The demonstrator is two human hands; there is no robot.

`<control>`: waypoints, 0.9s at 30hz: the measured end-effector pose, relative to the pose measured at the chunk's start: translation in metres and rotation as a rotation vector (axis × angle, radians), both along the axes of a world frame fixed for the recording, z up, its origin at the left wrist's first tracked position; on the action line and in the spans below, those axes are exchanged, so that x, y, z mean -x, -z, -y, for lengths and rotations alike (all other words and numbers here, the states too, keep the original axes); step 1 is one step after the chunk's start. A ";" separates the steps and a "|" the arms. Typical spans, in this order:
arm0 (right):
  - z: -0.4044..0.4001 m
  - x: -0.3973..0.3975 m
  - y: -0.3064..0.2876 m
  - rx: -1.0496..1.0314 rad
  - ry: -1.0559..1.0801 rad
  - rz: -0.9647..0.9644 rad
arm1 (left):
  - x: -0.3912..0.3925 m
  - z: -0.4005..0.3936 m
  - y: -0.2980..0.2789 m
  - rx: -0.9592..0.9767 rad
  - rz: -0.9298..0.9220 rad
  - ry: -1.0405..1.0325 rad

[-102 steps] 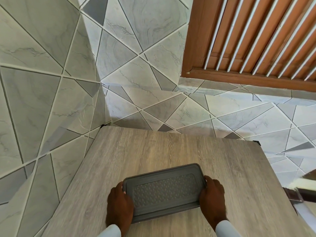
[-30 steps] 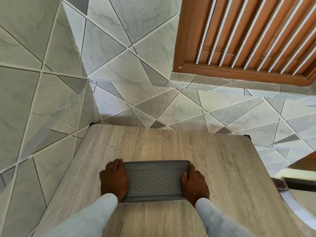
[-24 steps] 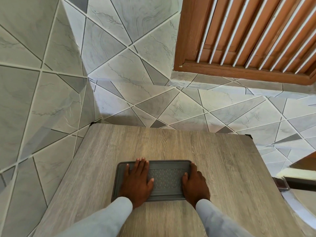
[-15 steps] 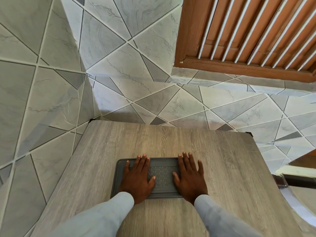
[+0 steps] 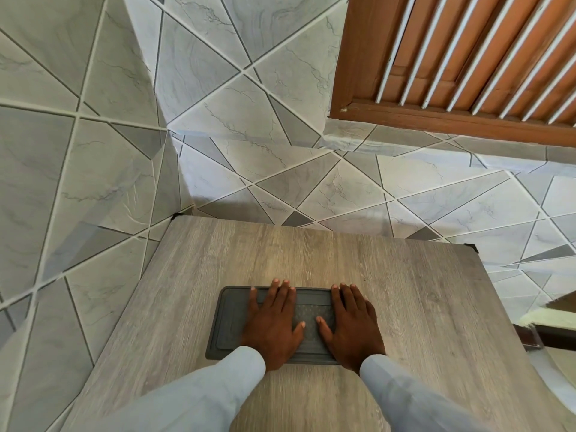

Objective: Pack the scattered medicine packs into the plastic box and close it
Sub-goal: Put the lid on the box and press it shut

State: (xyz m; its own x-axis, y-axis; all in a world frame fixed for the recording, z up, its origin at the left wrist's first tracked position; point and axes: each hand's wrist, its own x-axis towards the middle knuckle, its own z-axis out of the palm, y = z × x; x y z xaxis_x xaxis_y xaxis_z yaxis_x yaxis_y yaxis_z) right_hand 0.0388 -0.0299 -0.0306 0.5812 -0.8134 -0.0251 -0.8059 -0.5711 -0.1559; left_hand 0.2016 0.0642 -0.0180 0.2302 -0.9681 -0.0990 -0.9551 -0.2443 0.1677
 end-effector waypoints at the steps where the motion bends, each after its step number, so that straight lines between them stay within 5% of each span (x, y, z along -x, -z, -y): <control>1: 0.000 0.000 0.001 0.011 0.004 -0.001 | 0.005 0.004 0.003 0.018 0.005 0.054; 27: -0.001 0.000 0.005 -0.008 -0.037 0.047 | 0.015 0.019 0.023 0.059 -0.013 0.094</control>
State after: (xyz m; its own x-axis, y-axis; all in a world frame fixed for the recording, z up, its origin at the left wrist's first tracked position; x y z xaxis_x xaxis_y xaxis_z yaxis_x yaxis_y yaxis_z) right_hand 0.0391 -0.0287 -0.0352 0.6119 -0.7909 -0.0036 -0.7758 -0.5993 -0.1974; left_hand 0.1869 0.0457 -0.0413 0.1371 -0.9896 -0.0437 -0.9709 -0.1430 0.1919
